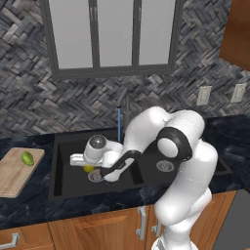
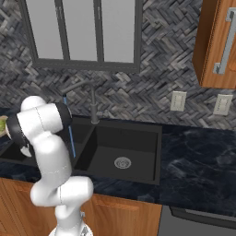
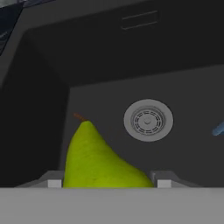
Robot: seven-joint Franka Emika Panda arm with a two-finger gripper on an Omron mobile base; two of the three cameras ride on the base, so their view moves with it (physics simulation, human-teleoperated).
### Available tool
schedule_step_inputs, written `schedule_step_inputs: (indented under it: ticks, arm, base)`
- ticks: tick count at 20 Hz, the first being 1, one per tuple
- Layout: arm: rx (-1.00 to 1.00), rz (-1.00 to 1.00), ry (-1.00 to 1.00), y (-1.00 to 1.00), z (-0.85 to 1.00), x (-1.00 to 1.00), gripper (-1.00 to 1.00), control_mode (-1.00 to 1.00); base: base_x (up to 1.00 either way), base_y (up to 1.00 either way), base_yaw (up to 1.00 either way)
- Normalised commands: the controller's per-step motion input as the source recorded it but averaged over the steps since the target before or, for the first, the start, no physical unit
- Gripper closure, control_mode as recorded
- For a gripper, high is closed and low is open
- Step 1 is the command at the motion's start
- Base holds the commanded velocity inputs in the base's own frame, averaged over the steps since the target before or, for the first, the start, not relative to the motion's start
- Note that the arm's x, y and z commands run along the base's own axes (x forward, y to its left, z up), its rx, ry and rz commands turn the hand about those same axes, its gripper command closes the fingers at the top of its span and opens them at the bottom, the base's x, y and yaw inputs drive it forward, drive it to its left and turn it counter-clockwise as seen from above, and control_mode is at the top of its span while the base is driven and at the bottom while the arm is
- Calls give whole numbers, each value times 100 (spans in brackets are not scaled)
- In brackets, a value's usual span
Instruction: Pick the mango, apple, pear from the sink and place them on the cutting board to airdry. Then turn off the sink faucet.
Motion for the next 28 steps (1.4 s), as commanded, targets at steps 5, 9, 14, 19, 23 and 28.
schedule_step_inputs:
  ticks: [5,9,14,19,23,28]
  arm:
    - [0,-5,0,0,99,-29,100,-100]
    - [1,-6,0,0,100,-36,100,-100]
    - [1,-4,0,0,100,-36,100,-100]
    - [0,0,6,0,100,-24,100,-100]
    - [-1,0,5,0,88,-46,100,-100]
    - [-7,0,-1,0,61,-66,100,-100]
  base:
    - [0,0,0]
    - [0,0,0]
    - [0,0,0]
    - [0,0,0]
    - [0,0,0]
    - [0,0,0]
